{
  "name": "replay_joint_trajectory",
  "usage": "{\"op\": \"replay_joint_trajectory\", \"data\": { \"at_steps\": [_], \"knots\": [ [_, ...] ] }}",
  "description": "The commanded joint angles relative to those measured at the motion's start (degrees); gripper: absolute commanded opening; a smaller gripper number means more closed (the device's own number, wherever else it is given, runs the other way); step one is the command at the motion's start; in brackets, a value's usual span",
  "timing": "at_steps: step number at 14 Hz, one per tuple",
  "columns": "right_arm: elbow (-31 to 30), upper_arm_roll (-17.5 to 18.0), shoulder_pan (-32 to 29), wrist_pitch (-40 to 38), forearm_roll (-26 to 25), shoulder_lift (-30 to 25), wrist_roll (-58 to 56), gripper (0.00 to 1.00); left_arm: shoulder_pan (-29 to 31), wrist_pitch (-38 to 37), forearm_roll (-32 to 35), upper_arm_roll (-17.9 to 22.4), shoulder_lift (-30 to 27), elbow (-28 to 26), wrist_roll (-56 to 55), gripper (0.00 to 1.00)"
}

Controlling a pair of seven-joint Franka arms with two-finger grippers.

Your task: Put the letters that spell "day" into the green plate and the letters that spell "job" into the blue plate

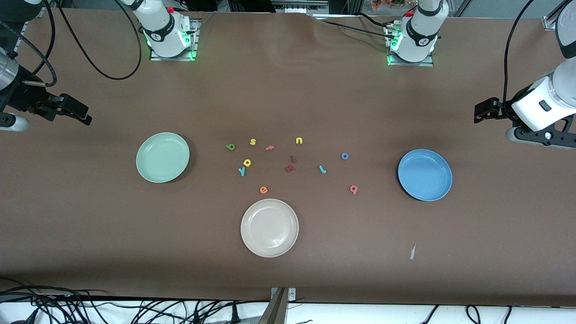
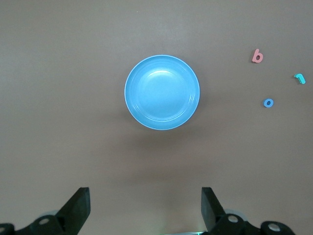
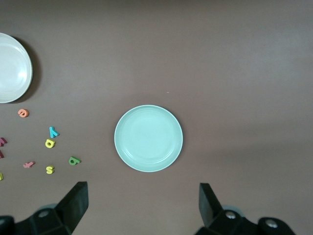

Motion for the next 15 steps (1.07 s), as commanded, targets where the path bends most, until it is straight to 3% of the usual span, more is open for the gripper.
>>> {"op": "replay_joint_trajectory", "data": {
  "at_steps": [1, 15],
  "knots": [
    [-0.1, 0.0, -0.4, 0.3, 0.7, -0.5, -0.7, 1.0, 0.9, 0.5, -0.9, 0.2, -0.3, -0.2, 1.3, 1.0],
    [0.0, 0.0, -0.4, -0.3, 0.8, -0.5, -0.7, 1.0, 1.3, 0.6, -1.0, 0.2, -0.2, -0.8, 2.4, 1.0]
  ]
}}
